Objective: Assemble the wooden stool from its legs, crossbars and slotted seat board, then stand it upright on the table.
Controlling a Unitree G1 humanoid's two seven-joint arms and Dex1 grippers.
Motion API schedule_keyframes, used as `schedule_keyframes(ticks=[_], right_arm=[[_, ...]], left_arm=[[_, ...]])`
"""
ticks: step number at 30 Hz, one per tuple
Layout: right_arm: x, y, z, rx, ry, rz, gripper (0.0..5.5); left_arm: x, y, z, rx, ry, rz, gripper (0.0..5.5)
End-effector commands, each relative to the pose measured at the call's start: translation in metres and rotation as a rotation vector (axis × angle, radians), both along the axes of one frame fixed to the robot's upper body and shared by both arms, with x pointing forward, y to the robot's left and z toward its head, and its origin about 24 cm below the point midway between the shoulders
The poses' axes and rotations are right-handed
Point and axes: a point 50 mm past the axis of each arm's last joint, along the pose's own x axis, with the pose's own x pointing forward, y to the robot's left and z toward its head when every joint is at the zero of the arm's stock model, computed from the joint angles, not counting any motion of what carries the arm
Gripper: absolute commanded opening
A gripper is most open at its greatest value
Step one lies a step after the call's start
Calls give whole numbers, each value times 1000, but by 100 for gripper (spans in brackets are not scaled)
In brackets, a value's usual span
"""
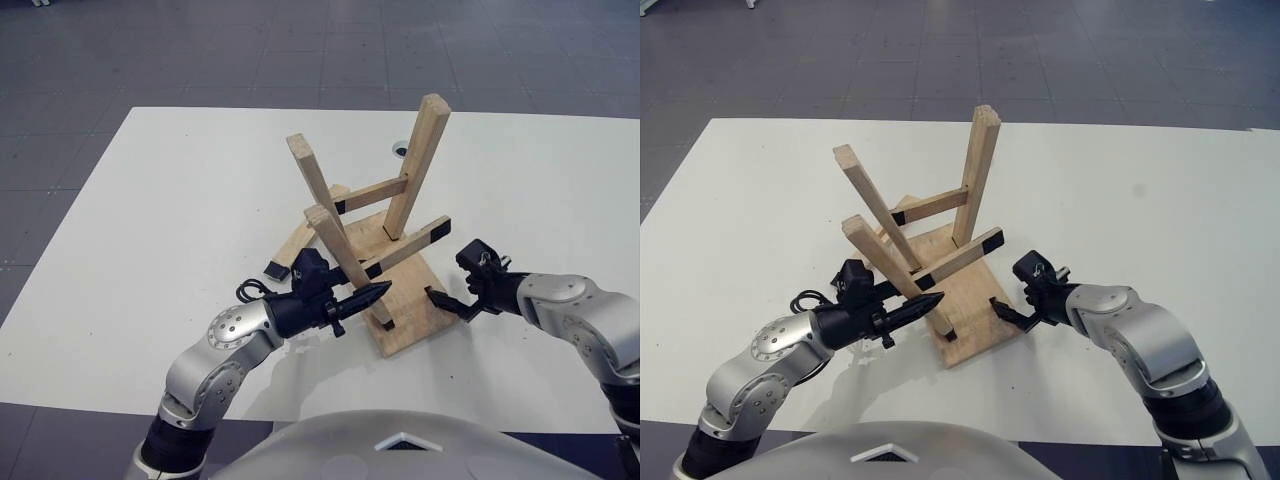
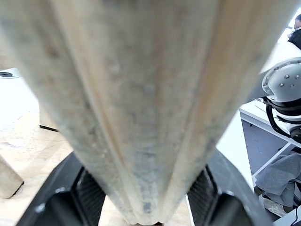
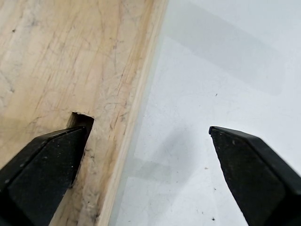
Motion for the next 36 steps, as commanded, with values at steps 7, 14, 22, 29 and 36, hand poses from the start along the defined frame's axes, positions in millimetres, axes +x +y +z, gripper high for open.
schedule_keyframes(ticks=[7,14,22,29,36], right_arm=[[0,3,4,7,-1,13,483],[-3,6,8,30,-12,-14,483],[-4,4,10,46,-19,-56,483],[29,-21,25,36,-147,-248,483],[61,-49,43,12,-302,-447,483]], left_arm=[[-2,14,-19,63,77,8,204],[4,25,-26,274,-58,-6,204],[4,30,-33,317,-80,-5,204],[0,38,-47,458,-89,-87,204],[-4,52,-64,685,-109,-247,204]])
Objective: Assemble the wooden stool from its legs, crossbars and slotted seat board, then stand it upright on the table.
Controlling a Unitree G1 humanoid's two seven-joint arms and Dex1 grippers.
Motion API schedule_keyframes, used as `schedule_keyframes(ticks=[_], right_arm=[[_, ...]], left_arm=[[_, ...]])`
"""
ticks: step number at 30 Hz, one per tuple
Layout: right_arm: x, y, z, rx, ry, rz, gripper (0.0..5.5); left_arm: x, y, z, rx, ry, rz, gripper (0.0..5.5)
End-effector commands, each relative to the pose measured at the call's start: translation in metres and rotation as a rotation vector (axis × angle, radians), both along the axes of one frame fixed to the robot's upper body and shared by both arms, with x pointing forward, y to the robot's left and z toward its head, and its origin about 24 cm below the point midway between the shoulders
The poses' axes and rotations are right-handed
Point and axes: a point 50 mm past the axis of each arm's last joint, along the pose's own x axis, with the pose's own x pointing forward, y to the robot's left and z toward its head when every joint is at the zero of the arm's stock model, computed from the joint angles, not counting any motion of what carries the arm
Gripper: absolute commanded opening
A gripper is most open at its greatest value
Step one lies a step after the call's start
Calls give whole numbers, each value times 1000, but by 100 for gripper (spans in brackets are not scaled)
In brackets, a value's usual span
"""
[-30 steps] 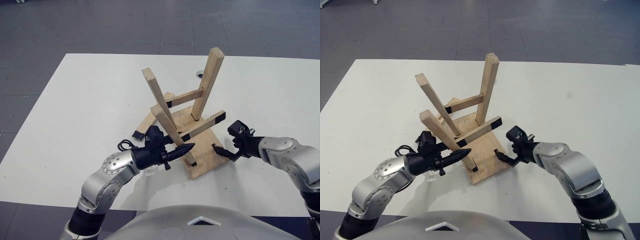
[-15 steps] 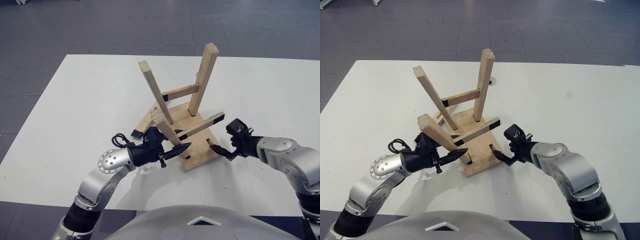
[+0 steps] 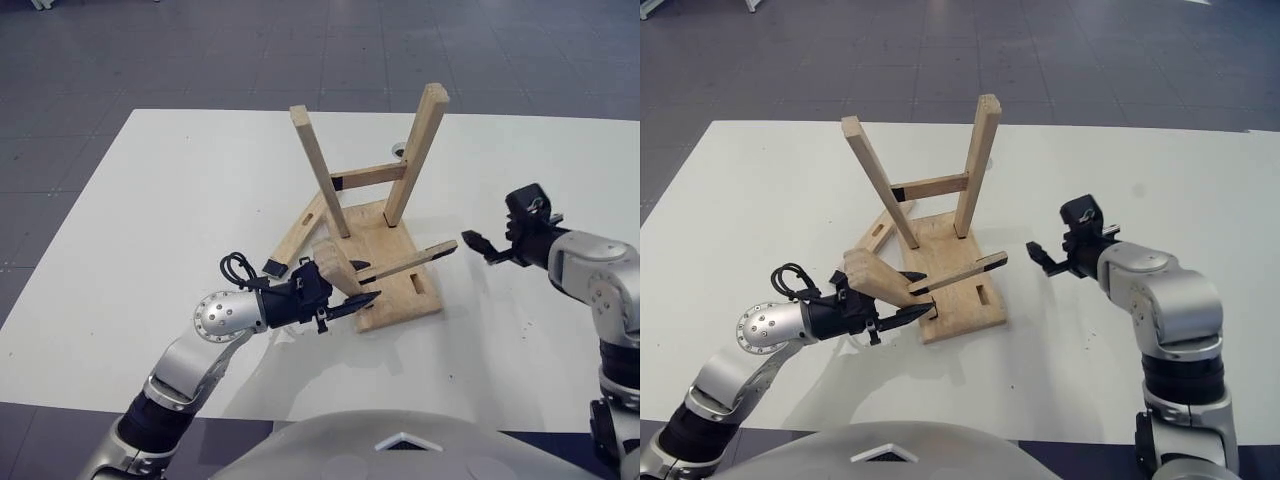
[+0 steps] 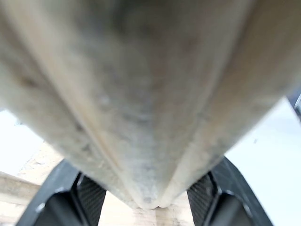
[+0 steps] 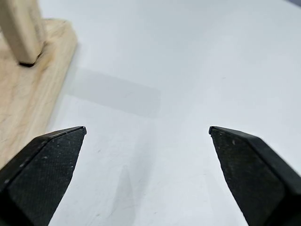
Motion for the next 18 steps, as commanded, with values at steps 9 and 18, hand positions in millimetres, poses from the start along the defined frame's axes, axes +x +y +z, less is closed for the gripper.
schedule_keyframes(ticks=[9,18], right_arm=[[11,12,8,51,-50,3,483],[3,28,4,95,-18,96,483]], left_arm=[[-40,58,-82,311,408,-158,204],[-28,67,-74,521,260,-319,204]])
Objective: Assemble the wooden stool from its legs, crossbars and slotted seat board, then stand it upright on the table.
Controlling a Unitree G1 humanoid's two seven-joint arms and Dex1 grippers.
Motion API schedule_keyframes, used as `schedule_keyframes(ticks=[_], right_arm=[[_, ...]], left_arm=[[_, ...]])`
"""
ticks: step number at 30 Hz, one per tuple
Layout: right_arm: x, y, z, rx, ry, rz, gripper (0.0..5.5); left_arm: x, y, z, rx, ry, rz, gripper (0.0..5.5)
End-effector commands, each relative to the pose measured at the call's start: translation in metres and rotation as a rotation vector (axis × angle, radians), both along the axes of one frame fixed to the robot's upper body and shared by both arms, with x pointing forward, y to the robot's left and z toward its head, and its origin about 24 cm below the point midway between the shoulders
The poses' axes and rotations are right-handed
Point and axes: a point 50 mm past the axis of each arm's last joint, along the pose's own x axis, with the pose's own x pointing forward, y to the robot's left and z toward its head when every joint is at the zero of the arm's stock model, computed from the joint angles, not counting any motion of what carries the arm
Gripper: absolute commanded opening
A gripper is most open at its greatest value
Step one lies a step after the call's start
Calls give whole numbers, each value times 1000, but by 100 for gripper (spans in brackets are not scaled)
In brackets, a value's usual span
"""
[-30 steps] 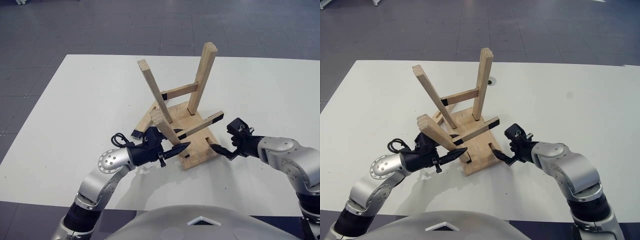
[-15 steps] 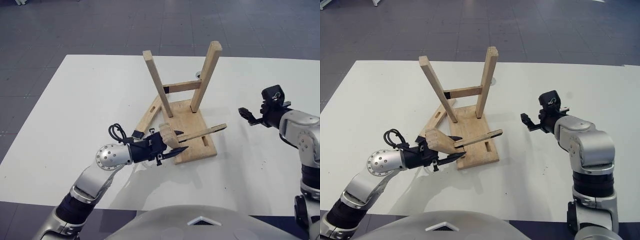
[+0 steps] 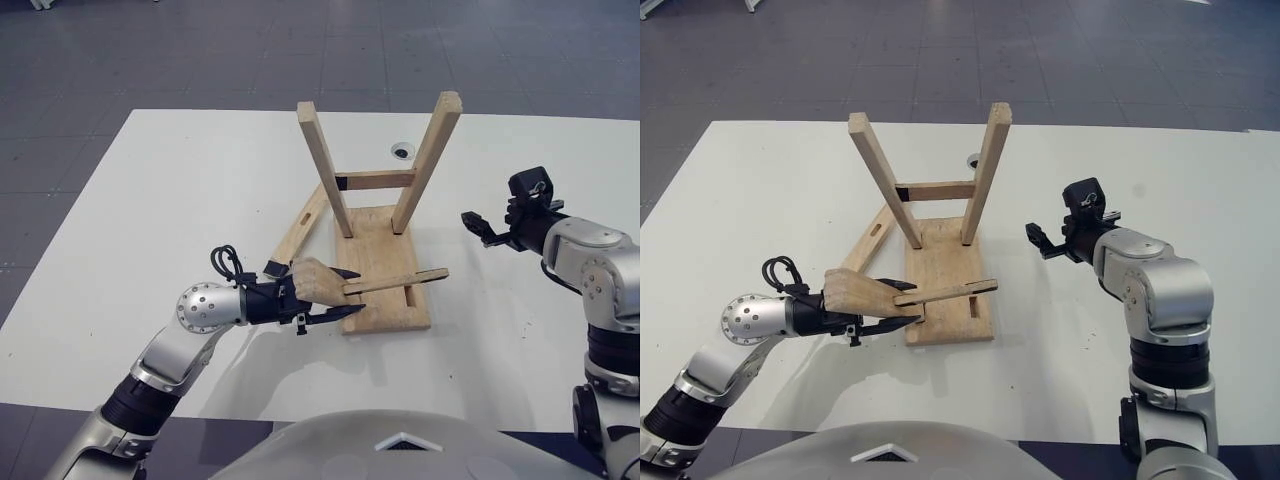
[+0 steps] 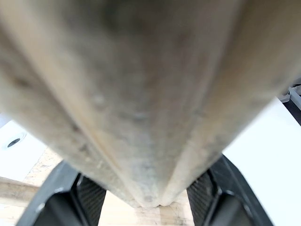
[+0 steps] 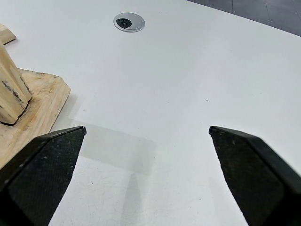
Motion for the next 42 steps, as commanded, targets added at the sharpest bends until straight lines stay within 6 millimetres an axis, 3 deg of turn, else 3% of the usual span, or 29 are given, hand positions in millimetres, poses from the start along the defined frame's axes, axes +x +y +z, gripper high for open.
schedule_keyframes(ticks=[1,5,13,19,23,34,35,42], right_arm=[[-9,20,0,50,35,134,483],[-25,39,-20,102,152,317,483],[-18,62,-39,41,173,482,483],[-25,62,-49,-13,184,530,483],[-25,62,-48,-12,172,522,483],[-24,61,-47,-6,158,498,483],[-24,62,-48,-6,158,498,483],[-25,61,-47,-4,153,481,483]], left_arm=[[-30,47,-66,561,273,-116,204],[-27,43,-63,552,256,-139,204],[-28,43,-71,530,259,-136,204],[-41,47,-82,540,408,-195,204],[-41,48,-76,543,580,-232,204],[-30,41,-63,534,489,-229,204],[-30,40,-62,529,486,-223,241],[-18,37,-56,512,459,-181,334]])
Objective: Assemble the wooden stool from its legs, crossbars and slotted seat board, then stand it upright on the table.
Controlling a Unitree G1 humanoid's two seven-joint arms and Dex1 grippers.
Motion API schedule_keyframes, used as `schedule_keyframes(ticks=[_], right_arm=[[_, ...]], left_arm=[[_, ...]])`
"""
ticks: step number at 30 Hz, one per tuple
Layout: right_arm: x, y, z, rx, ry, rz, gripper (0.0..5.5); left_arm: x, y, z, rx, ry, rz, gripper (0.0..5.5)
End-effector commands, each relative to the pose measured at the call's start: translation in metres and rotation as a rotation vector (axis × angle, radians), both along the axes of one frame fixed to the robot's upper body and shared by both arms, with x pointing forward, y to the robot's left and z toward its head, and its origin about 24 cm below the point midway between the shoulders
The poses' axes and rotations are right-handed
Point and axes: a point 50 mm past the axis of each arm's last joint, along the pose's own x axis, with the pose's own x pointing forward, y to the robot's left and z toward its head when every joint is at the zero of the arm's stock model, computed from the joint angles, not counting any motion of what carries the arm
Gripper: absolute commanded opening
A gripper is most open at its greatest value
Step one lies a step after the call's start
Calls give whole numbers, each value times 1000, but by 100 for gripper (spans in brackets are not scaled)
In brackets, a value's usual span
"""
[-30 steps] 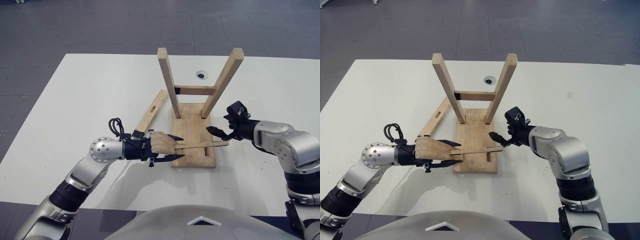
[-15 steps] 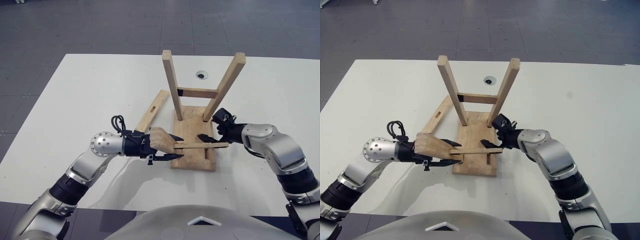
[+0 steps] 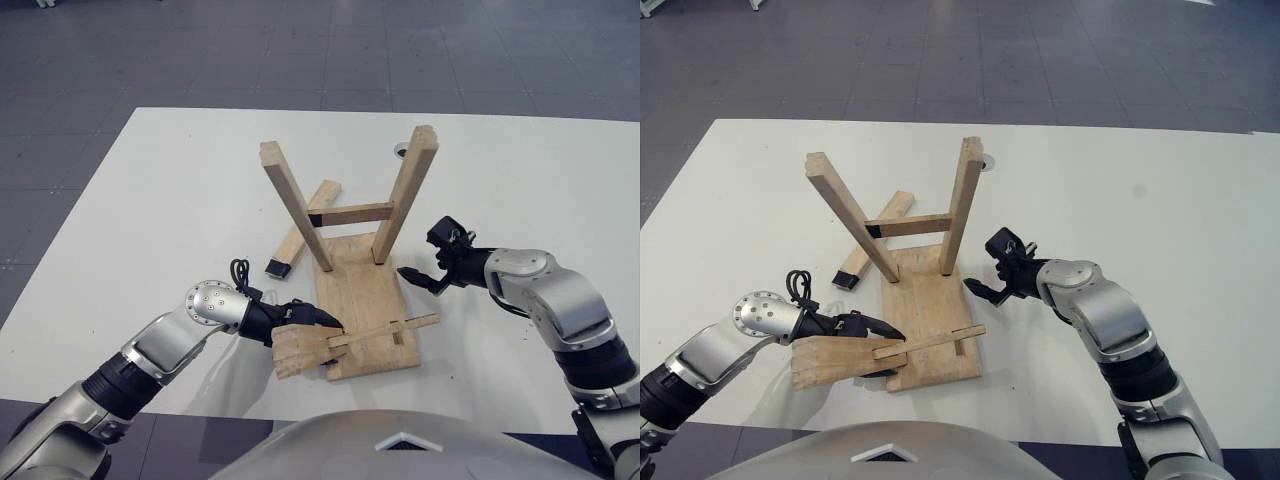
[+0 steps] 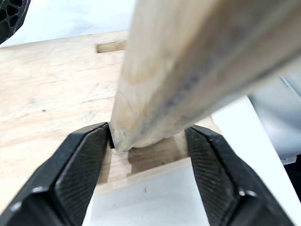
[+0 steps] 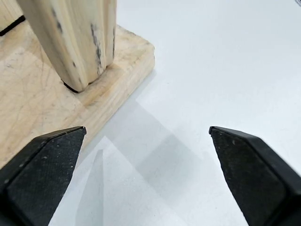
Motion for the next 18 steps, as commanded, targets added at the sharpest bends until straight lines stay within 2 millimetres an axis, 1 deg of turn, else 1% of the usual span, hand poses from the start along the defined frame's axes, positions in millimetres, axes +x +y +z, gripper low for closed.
schedule_keyframes(ticks=[1,5,8,11,14,18], right_arm=[[-1,-2,-1,-15,1,-18,483],[-4,-1,-2,-11,4,-26,483],[-6,0,-1,-5,7,-24,483],[-7,0,3,8,5,-33,483],[-11,-1,6,19,8,-48,483],[-21,-4,6,16,32,-53,483]], left_arm=[[-4,20,-20,179,87,63,350],[3,21,-17,173,60,89,400],[8,27,-18,193,29,119,436],[26,33,-21,219,-64,190,475],[42,37,-19,223,-119,262,475],[46,40,-19,224,-137,293,475]])
